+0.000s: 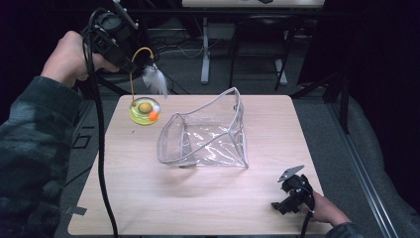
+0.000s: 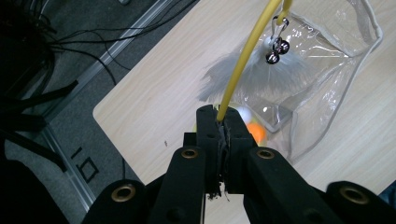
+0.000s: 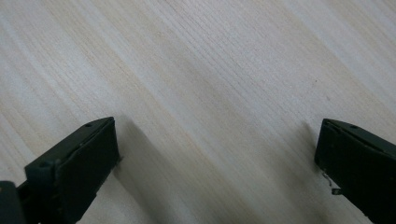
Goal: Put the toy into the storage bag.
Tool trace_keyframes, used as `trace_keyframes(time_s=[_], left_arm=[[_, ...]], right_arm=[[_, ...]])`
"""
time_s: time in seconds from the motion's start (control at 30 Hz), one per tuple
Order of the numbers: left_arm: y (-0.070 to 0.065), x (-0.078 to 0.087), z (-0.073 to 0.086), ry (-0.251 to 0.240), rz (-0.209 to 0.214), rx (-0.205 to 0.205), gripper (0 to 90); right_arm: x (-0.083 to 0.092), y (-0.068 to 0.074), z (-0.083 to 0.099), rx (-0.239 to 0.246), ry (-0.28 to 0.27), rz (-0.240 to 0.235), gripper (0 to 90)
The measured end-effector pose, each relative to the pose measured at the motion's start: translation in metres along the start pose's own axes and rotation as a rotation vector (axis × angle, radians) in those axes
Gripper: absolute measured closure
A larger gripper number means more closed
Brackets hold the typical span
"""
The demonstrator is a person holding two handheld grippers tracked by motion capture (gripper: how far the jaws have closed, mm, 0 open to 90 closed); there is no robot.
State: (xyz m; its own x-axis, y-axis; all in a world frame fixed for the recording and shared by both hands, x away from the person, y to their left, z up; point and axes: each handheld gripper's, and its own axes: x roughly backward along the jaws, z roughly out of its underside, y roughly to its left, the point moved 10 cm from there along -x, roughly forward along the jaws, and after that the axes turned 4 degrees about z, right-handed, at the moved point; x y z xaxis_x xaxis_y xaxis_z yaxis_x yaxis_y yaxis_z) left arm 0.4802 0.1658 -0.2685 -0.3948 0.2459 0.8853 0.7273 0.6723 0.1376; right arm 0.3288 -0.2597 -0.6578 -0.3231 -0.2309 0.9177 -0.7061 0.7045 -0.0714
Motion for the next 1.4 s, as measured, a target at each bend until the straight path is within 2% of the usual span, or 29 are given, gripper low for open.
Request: trace_keyframes(time_s=[0.23, 0.3, 0.33, 0.4, 0.9, 1.1, 1.27, 1.4], left_arm=[[-0.01, -0.004, -0.009, 0.004, 0.013, -0.032, 88.2], [-0.013, -0.006, -0.011, 0.004, 0.016, -0.037, 88.2], [-0.015, -0.007, -0.013, 0.003, 0.023, -0.042, 88.2], [-0.017, -0.008, -0.015, 0.008, 0.026, -0.054, 88.2], [-0.036, -0.019, -0.033, 0.014, 0.048, -0.103, 88.2], [-0.045, -0.026, -0.041, 0.016, 0.067, -0.119, 88.2], [-0.056, -0.037, -0.045, 0.036, 0.078, -0.153, 88.2], [-0.06, -0.042, -0.047, 0.038, 0.091, -0.159, 88.2]], right_arm=[[0.0, 0.001, -0.001, -0.006, -0.008, -0.003, 0.0], [0.0, -0.001, 0.0, 0.007, 0.005, 0.001, 0.0], [0.0, 0.001, -0.001, -0.008, -0.01, -0.005, 0.0], [0.0, 0.001, -0.001, -0.007, -0.01, -0.004, 0.0], [0.0, 0.001, -0.001, -0.007, -0.01, -0.005, 0.0], [-0.001, 0.001, -0.001, -0.012, -0.014, -0.004, 0.0], [-0.001, 0.001, -0.001, -0.013, -0.016, -0.004, 0.0], [-0.001, 0.001, -0.001, -0.012, -0.014, -0.003, 0.0]])
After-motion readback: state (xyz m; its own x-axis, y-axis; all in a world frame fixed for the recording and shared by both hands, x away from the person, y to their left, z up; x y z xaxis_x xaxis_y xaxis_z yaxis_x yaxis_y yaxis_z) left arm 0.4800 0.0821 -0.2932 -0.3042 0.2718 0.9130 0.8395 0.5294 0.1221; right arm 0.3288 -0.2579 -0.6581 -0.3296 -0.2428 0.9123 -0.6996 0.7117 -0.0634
